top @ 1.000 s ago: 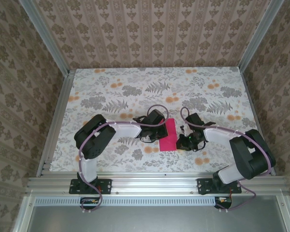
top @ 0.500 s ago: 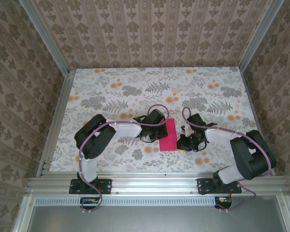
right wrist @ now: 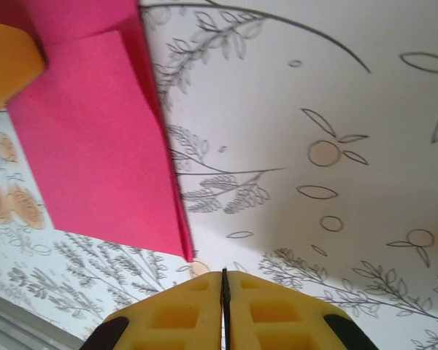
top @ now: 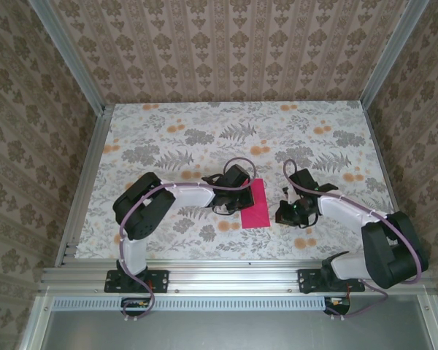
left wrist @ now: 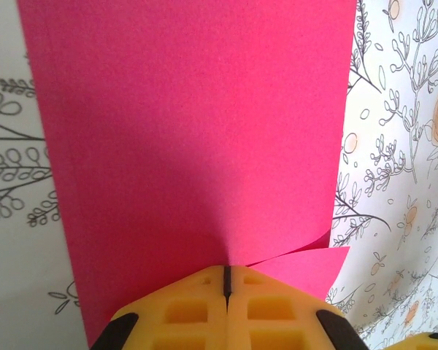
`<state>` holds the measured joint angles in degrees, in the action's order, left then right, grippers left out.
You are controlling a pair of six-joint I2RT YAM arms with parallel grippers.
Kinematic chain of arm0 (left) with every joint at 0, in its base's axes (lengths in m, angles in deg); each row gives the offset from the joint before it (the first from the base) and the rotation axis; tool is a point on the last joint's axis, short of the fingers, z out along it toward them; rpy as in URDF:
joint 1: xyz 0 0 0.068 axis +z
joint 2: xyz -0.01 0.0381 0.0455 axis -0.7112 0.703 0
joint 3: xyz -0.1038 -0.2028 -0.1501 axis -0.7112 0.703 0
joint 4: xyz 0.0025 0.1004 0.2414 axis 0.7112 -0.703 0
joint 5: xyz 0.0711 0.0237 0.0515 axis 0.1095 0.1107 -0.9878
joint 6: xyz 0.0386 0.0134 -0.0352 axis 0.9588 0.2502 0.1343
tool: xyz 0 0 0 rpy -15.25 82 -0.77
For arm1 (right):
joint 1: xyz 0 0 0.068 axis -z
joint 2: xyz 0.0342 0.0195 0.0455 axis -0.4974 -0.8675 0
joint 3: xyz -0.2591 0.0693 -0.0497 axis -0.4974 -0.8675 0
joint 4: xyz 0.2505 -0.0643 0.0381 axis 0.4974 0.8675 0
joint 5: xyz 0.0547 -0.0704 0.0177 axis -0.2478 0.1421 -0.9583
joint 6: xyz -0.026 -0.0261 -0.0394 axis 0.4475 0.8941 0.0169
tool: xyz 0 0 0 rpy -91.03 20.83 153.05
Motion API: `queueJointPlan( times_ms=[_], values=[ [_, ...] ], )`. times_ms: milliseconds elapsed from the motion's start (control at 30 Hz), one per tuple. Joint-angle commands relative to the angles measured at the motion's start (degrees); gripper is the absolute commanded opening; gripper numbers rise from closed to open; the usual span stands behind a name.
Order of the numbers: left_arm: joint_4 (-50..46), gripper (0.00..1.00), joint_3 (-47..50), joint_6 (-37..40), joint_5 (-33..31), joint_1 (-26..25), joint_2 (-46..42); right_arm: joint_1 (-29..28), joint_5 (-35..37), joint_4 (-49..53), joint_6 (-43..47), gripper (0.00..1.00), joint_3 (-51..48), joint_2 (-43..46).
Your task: Fold a paper plane with a square sheet of paper (pick it up from the middle)
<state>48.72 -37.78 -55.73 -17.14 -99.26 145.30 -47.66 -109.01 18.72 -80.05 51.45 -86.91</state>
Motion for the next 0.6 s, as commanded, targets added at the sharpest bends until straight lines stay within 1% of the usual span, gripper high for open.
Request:
queueJointPlan(
  times_ms=[0,67,200,433,567],
  values=[
    [-5.9,0.04,-0.4,1.9,-1.7,-0.4,2.6,-0.3,-5.8,-4.1,-1.4,0.11,2.8,1.7],
    [-5.9,0.04,-0.5,1.9,-1.6,-0.4,2.6,-1.1,-10.1,-7.0,-2.4,0.13,4.1,-0.3],
    [-5.9,0.04,-0.8,2.0,-1.6,-0.5,2.5,-3.2,-13.5,-11.1,-3.2,0.14,5.7,-6.7],
    [-7.4,0.04,-2.3,3.1,-2.0,-0.4,2.1,-3.5,-9.9,-12.9,-2.4,0.13,3.0,-14.3],
    [-8.5,0.05,-2.9,3.8,-2.4,0.0,1.1,-3.5,-7.5,-14.8,-3.6,0.12,0.1,-16.2]
  ],
)
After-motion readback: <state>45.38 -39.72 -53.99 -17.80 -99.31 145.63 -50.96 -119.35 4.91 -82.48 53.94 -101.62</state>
